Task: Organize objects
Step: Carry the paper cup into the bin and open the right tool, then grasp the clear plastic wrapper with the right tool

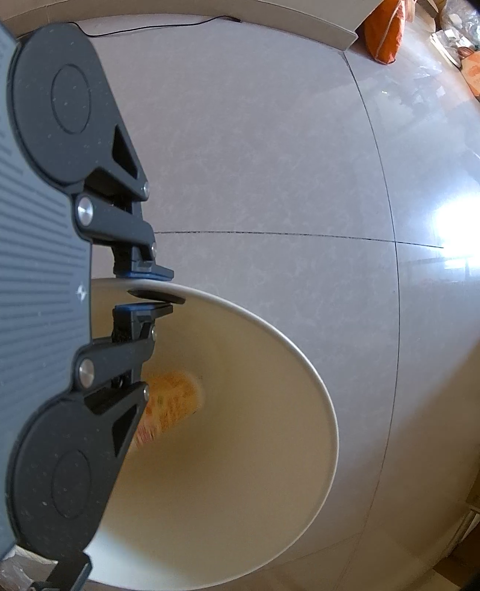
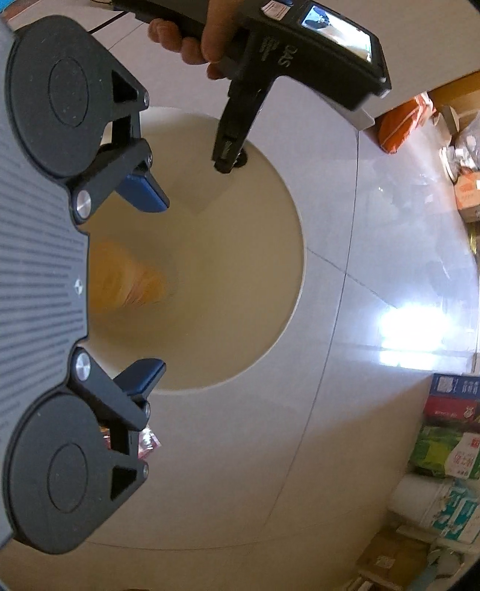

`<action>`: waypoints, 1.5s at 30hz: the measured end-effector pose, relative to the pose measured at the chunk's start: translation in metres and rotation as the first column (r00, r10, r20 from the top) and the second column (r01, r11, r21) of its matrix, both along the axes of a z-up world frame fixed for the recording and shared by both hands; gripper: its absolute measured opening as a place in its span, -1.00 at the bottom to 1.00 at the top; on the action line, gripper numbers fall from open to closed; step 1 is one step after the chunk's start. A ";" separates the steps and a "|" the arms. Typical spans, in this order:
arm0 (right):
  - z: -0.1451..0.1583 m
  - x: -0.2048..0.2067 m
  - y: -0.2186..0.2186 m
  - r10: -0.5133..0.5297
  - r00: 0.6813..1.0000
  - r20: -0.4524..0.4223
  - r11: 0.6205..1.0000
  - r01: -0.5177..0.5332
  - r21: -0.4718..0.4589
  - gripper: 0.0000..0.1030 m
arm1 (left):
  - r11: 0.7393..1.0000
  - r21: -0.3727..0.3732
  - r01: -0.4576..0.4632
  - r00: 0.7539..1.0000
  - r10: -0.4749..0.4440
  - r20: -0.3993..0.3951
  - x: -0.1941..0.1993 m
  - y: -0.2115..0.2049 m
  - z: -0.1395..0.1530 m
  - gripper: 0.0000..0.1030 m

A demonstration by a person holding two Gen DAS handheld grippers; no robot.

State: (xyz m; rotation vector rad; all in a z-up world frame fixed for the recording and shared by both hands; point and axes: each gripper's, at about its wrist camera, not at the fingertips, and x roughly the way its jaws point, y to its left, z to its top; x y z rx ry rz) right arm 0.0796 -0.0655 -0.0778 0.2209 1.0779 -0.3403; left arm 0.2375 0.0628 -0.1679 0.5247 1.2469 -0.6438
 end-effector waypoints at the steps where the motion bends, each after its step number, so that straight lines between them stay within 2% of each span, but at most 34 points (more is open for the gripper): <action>1: 0.000 -0.004 -0.002 -0.007 1.000 -0.004 1.000 0.007 0.010 0.74 | 1.000 0.002 0.001 1.000 -0.001 0.001 0.000 0.000 0.000 -0.80; 6: -0.003 -0.032 -0.012 -0.062 0.998 -0.022 0.998 0.063 0.013 0.75 | 1.000 0.007 0.007 1.000 -0.007 0.004 -0.002 -0.003 -0.001 -0.80; 12: -0.013 -0.080 -0.029 -0.176 0.983 -0.052 0.984 0.177 0.021 0.75 | 1.000 0.014 0.012 1.000 -0.012 0.006 -0.005 -0.006 -0.002 -0.80; 18: -0.041 -0.110 -0.042 -0.224 0.969 -0.108 0.974 0.221 -0.041 0.74 | 1.000 0.014 0.005 1.000 -0.005 0.005 -0.004 -0.007 -0.001 -0.80; 23: -0.088 -0.125 -0.060 -0.262 0.953 -0.154 0.964 0.252 -0.082 0.74 | 1.000 0.010 0.002 1.000 -0.003 0.015 -0.006 -0.005 -0.001 -0.80; 29: -0.166 -0.124 -0.085 -0.267 0.940 -0.214 0.964 0.256 -0.078 0.74 | 1.000 0.012 0.013 1.000 -0.013 0.024 -0.010 -0.004 -0.002 -0.80; 34: -0.221 -0.116 -0.098 -0.261 0.923 -0.283 0.964 0.264 -0.030 0.60 | 1.000 0.011 0.030 0.999 -0.030 0.029 -0.011 -0.004 -0.001 -0.80; 39: -0.254 -0.105 -0.095 -0.257 0.912 -0.321 0.965 0.262 -0.027 0.50 | 0.999 0.017 0.038 0.999 -0.038 0.034 -0.013 -0.007 -0.001 -0.80; 45: -0.283 -0.098 -0.101 -0.290 0.887 -0.359 0.955 0.294 -0.044 0.21 | 0.999 0.008 0.042 0.999 -0.043 0.031 -0.012 -0.006 0.001 -0.80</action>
